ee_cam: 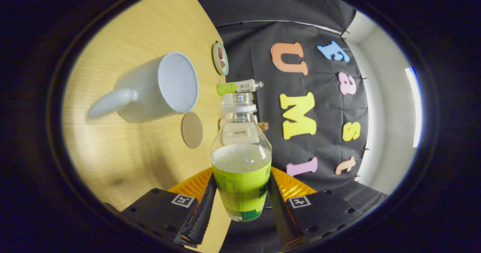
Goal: Take the bottle from table, then pour the juice into the cup, finally place the bottle on the coaster
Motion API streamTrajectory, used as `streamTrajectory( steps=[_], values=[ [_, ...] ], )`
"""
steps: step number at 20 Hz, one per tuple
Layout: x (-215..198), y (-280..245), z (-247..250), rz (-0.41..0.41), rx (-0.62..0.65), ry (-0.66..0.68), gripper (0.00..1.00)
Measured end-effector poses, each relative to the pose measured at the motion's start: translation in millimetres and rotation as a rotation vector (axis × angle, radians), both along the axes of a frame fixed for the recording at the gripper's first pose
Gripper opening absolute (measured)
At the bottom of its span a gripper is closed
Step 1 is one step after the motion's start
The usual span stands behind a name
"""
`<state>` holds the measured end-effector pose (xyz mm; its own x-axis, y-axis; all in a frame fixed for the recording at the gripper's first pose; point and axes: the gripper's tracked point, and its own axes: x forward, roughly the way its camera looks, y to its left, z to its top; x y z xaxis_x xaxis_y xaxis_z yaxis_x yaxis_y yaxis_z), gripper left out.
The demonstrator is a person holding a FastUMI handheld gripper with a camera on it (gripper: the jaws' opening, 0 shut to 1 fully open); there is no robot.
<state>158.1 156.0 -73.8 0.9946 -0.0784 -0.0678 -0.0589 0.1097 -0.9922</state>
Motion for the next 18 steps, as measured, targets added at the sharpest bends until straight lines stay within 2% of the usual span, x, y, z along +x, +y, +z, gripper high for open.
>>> streamTrajectory(
  steps=[18],
  values=[
    [4, 10, 17, 0.036, -0.221, -0.035, 0.76]
  ],
)
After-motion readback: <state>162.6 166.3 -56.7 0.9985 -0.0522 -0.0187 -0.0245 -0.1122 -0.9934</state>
